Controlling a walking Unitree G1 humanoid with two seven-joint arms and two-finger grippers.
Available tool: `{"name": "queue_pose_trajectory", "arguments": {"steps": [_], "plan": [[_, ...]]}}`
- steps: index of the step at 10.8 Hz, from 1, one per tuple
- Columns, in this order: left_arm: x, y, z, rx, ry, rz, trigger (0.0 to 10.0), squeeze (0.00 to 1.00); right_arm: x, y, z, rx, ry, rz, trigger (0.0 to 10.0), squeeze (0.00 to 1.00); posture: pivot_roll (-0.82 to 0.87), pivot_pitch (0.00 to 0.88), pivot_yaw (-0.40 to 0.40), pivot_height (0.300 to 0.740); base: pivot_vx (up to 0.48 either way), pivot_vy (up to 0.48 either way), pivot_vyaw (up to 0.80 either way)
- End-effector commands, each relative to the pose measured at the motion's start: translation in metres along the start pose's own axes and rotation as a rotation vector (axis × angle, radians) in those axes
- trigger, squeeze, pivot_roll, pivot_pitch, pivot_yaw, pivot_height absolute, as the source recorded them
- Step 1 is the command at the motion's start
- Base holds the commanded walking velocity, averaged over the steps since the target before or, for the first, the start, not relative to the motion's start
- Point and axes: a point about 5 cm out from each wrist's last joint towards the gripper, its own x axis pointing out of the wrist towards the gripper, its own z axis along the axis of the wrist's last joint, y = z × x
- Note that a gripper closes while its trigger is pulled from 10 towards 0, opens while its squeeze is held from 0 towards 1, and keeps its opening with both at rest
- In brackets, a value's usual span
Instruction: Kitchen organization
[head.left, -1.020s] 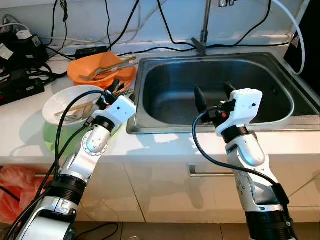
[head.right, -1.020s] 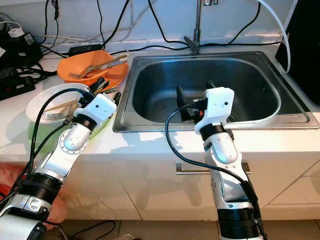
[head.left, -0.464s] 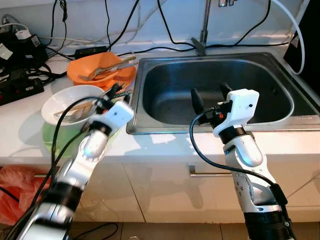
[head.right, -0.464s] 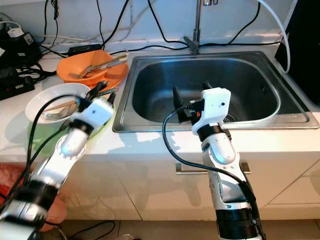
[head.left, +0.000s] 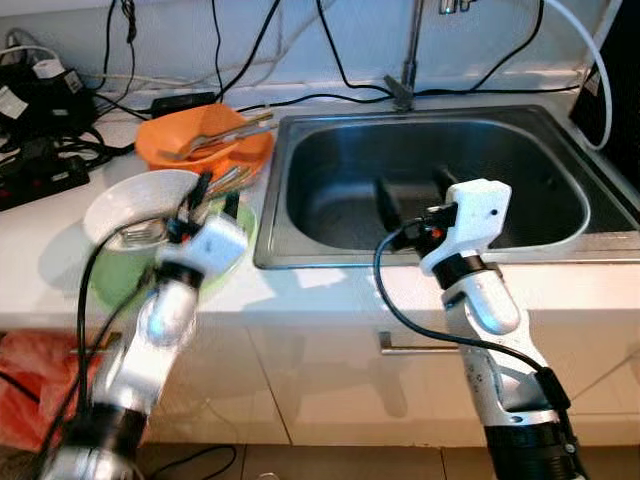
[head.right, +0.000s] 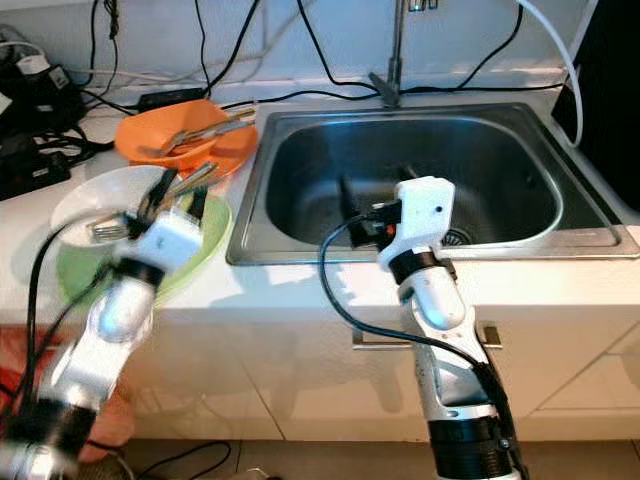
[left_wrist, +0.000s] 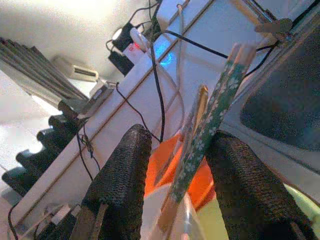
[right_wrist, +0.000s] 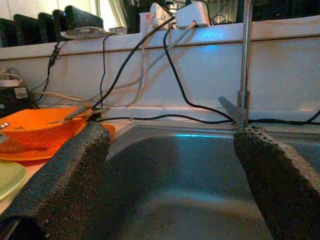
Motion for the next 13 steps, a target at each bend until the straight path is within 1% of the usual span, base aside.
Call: {"name": "queue_pose_trajectory", "arguments": {"steps": [1,2,3,4,6,8,11,13], "plan": [[0.002,0.005,0.006,-0.006,-0.027,0.036,10.0,1.0,0.001,0.001,0.0,0.005,-0.007,0.001,10.0,0.0,0.12,0.0,0.092,0.74,0.0,0.0,0.0],[0.003,0.005,0.008,-0.006,-0.032,0.039,10.0,1.0,0.001,0.002,-0.001,0.006,-0.008,0.0,10.0,0.0,0.12,0.0,0.092,0.74,0.0,0.0,0.0],[0.005,0.005,0.009,0.011,-0.022,0.048,10.0,0.15,0.001,0.001,-0.001,0.006,-0.009,-0.001,10.0,0.0,0.12,0.0,0.085,0.74,0.0,0.0,0.0],[0.005,0.004,0.009,0.007,-0.019,0.04,10.0,0.0,0.001,0.001,0.0,0.005,-0.008,0.0,10.0,0.0,0.12,0.0,0.082,0.74,0.0,0.0,0.0],[0.008,0.0,0.011,-0.004,-0.021,0.019,10.0,0.0,0.001,0.0,0.0,0.002,-0.007,0.0,10.0,0.0,0.11,0.0,0.077,0.74,0.0,0.0,0.0],[0.014,-0.004,0.014,-0.027,-0.039,0.003,0.0,0.0,0.0,-0.003,0.001,-0.004,-0.006,-0.003,10.0,0.0,0.1,0.0,0.074,0.74,0.0,0.0,0.0],[0.021,-0.004,0.016,-0.04,-0.049,0.015,0.0,0.0,-0.001,-0.006,0.002,-0.014,-0.008,-0.008,10.0,0.0,0.09,0.0,0.068,0.74,0.0,0.0,0.0],[0.022,-0.004,0.017,-0.046,-0.051,0.018,0.0,0.0,-0.001,-0.007,0.003,-0.018,-0.008,-0.009,10.0,0.0,0.08,0.0,0.067,0.74,0.0,0.0,0.0]]}}
